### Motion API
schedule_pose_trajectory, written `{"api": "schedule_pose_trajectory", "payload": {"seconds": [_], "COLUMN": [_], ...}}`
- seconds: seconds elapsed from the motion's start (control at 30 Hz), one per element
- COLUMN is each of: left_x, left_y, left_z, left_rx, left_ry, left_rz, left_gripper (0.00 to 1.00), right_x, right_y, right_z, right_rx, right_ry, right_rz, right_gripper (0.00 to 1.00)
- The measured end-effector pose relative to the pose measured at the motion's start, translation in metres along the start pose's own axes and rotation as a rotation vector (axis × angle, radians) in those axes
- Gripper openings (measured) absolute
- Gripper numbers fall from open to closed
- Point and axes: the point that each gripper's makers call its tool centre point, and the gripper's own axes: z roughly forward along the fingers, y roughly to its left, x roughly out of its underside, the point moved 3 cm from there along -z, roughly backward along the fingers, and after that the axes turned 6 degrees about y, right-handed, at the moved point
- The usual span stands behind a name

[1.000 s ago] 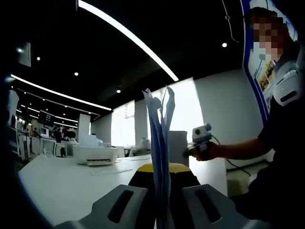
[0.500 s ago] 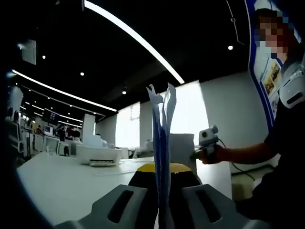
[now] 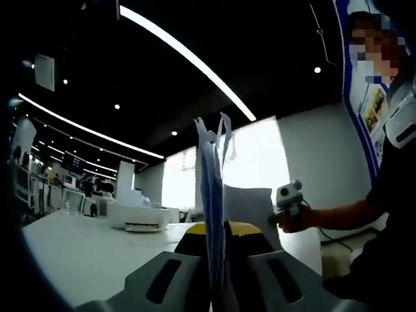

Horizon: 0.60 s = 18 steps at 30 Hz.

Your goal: Organize the stack of printing papers by aligning and flattening the scattered papers on the table

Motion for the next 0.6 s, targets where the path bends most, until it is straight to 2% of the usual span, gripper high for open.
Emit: {"api": "schedule_pose_trajectory", "payload": {"seconds": [0.03,0.23,0.37,0.43,0.5,0.6], "left_x": [0.007,0.002,-0.001,0.004,0.012,0.011], "left_y": [0.000,0.003,0.005,0.005,0.005,0.004], "left_z": [0.002,0.004,0.010,0.010,0.008,0.004], "left_rx": [0.008,-0.013,-0.018,-0.020,-0.016,-0.018], "left_ry": [0.041,0.026,0.037,0.053,0.066,0.027], "left_rz": [-0.042,-0.030,-0.043,0.013,-0.013,-0.062], "left_gripper": [0.07,0.06,0.07,0.08,0.08,0.10], "right_x": [0.002,0.001,-0.004,-0.004,0.001,0.003], "right_y": [-0.002,0.004,0.006,0.009,0.012,0.014], "right_z": [0.001,0.003,-0.001,-0.003,-0.004,-0.004], "right_rx": [0.019,0.012,0.018,0.028,0.031,0.038], "right_ry": [0.009,0.012,0.004,-0.003,0.014,0.008], "right_rz": [-0.020,-0.013,0.030,-0.001,-0.029,-0.042], "right_gripper": [0.00,0.00,0.00,0.00,0.00,0.00]}}
